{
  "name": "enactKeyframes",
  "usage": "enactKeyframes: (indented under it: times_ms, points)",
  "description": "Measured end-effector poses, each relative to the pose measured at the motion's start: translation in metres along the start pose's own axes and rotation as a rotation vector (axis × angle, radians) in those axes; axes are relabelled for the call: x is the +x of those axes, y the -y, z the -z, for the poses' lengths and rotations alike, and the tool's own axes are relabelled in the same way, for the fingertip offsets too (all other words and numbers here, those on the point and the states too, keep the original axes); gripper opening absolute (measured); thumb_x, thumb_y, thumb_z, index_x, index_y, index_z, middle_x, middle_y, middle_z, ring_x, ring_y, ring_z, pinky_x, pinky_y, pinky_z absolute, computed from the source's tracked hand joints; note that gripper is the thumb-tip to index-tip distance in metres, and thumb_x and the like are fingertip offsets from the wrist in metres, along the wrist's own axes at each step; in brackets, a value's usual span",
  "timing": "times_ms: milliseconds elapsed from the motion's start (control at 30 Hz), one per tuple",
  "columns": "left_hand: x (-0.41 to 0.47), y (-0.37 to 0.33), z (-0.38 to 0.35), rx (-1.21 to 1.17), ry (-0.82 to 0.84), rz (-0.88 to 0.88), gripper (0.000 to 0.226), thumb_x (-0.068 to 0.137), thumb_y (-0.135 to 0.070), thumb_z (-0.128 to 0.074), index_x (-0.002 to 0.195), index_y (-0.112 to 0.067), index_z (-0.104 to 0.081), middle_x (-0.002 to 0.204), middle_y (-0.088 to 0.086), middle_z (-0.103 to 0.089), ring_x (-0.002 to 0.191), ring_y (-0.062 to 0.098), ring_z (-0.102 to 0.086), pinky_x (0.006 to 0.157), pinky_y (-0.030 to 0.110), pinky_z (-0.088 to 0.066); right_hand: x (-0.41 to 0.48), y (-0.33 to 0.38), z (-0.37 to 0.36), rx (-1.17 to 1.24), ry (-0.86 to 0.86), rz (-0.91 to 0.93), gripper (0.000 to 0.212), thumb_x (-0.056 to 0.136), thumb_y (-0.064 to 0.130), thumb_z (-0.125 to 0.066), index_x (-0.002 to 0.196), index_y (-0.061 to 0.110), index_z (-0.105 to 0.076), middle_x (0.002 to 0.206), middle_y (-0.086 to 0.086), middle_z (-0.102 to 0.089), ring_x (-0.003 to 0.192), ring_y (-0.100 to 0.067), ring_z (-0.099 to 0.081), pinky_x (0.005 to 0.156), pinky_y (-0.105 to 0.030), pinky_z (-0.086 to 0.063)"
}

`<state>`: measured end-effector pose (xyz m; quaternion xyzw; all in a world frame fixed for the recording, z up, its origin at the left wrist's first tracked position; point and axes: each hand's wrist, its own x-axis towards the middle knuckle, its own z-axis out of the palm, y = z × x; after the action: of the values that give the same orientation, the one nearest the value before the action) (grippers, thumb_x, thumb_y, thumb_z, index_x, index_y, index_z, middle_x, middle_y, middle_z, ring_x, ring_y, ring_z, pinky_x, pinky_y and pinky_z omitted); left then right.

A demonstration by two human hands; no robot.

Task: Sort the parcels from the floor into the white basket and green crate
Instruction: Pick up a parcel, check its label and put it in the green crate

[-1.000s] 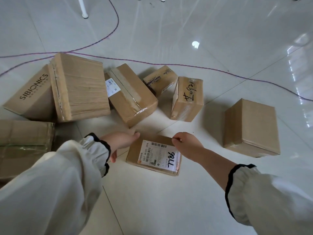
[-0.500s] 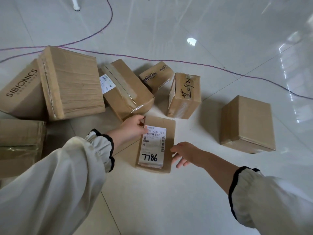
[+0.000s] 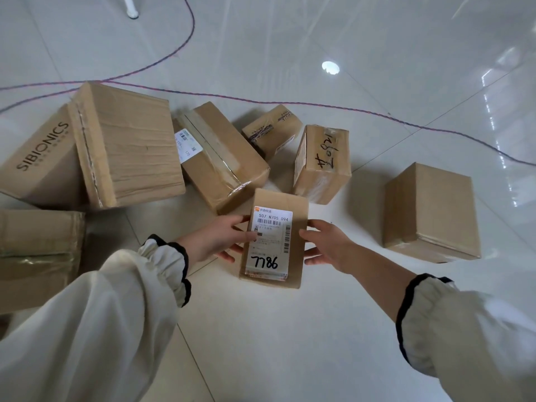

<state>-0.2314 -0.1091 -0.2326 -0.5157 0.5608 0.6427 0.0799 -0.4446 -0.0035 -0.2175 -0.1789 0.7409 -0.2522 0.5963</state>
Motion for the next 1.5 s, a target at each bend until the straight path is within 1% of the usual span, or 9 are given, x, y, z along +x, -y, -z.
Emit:
enactKeyframes:
  times_ms: [200,333,600,733,833,900,1067,1233,1500]
  points:
    - [-0.063,-0.042,0.015,-0.078,0.056,0.040,0.051,0.092,-0.022,-0.059,0.140,-0.027,-0.042,0.116,0.004,-0.065,0.092,0.022,-0.064,0.063,0.032,-0.050,-0.058,0.035,0.004,0.012,-0.004,-0.015,0.042,0.093,0.023,-0.056,0.134,0.024,-0.048,0.107,-0.002,-0.066,0.078,-0.025,-0.068,0.064,-0.033,-0.058]
    - [-0.131,-0.101,0.033,-0.053,0.061,0.033,0.048,0.093,-0.024,-0.058,0.138,-0.027,-0.044,0.106,-0.005,-0.067,0.090,0.017,-0.065,0.064,0.034,-0.052,-0.129,0.087,0.020,0.021,-0.016,0.001,0.045,0.092,0.025,-0.058,0.136,0.024,-0.047,0.108,-0.003,-0.066,0.079,-0.025,-0.068,0.064,-0.034,-0.059]
    - [-0.316,-0.273,0.062,-0.039,0.037,-0.065,0.045,0.093,-0.026,-0.060,0.134,-0.035,-0.047,0.111,-0.003,-0.067,0.091,0.020,-0.068,0.065,0.033,-0.055,-0.331,0.229,0.075,0.020,-0.055,0.083,0.040,0.095,0.024,-0.051,0.134,0.023,-0.049,0.112,-0.007,-0.063,0.090,-0.030,-0.067,0.076,-0.040,-0.058]
    - [-0.419,-0.367,0.075,-0.042,0.005,-0.132,0.036,0.092,-0.025,-0.059,0.126,-0.034,-0.051,0.106,0.001,-0.067,0.086,0.023,-0.069,0.065,0.039,-0.059,-0.446,0.309,0.101,0.037,-0.114,0.138,0.035,0.096,0.024,-0.047,0.131,0.023,-0.051,0.099,-0.007,-0.065,0.071,-0.020,-0.061,0.058,-0.028,-0.053]
    - [-0.487,-0.431,0.086,-0.024,-0.021,-0.190,0.031,0.091,-0.028,-0.061,0.120,-0.038,-0.057,0.102,0.003,-0.072,0.087,0.025,-0.070,0.077,0.046,-0.058,-0.521,0.365,0.121,0.034,-0.133,0.193,0.037,0.097,0.024,-0.046,0.134,0.022,-0.048,0.109,-0.011,-0.062,0.069,-0.019,-0.058,0.058,-0.028,-0.049]
    - [-0.527,-0.470,0.094,-0.022,-0.038,-0.218,0.034,0.090,-0.030,-0.062,0.122,-0.039,-0.056,0.103,0.002,-0.073,0.087,0.025,-0.071,0.072,0.041,-0.058,-0.563,0.398,0.133,0.032,-0.137,0.227,0.037,0.097,0.024,-0.045,0.134,0.021,-0.048,0.110,-0.008,-0.059,0.071,-0.021,-0.056,0.058,-0.028,-0.048]
    - [-0.604,-0.546,0.105,-0.016,-0.059,-0.297,0.035,0.090,-0.030,-0.063,0.124,-0.038,-0.056,0.108,-0.005,-0.071,0.090,0.027,-0.071,0.075,0.041,-0.057,-0.650,0.462,0.161,0.023,-0.165,0.318,0.033,0.097,0.025,-0.043,0.128,0.021,-0.052,0.112,-0.008,-0.060,0.082,-0.025,-0.058,0.069,-0.034,-0.053]
    - [-0.652,-0.599,0.108,-0.009,-0.082,-0.357,0.042,0.090,-0.029,-0.064,0.130,-0.033,-0.053,0.111,-0.003,-0.070,0.087,0.025,-0.071,0.067,0.036,-0.055,-0.708,0.498,0.180,0.053,-0.204,0.402,0.030,0.096,0.024,-0.043,0.124,0.021,-0.054,0.101,-0.003,-0.058,0.081,-0.026,-0.057,0.070,-0.036,-0.053]
    - [-0.681,-0.622,0.092,-0.012,-0.081,-0.408,0.038,0.091,-0.026,-0.063,0.127,-0.031,-0.056,0.109,-0.002,-0.070,0.091,0.028,-0.070,0.067,0.038,-0.056,-0.757,0.506,0.195,0.079,-0.260,0.413,0.038,0.095,0.026,-0.046,0.133,0.024,-0.049,0.120,-0.005,-0.061,0.101,-0.032,-0.062,0.061,-0.030,-0.052]
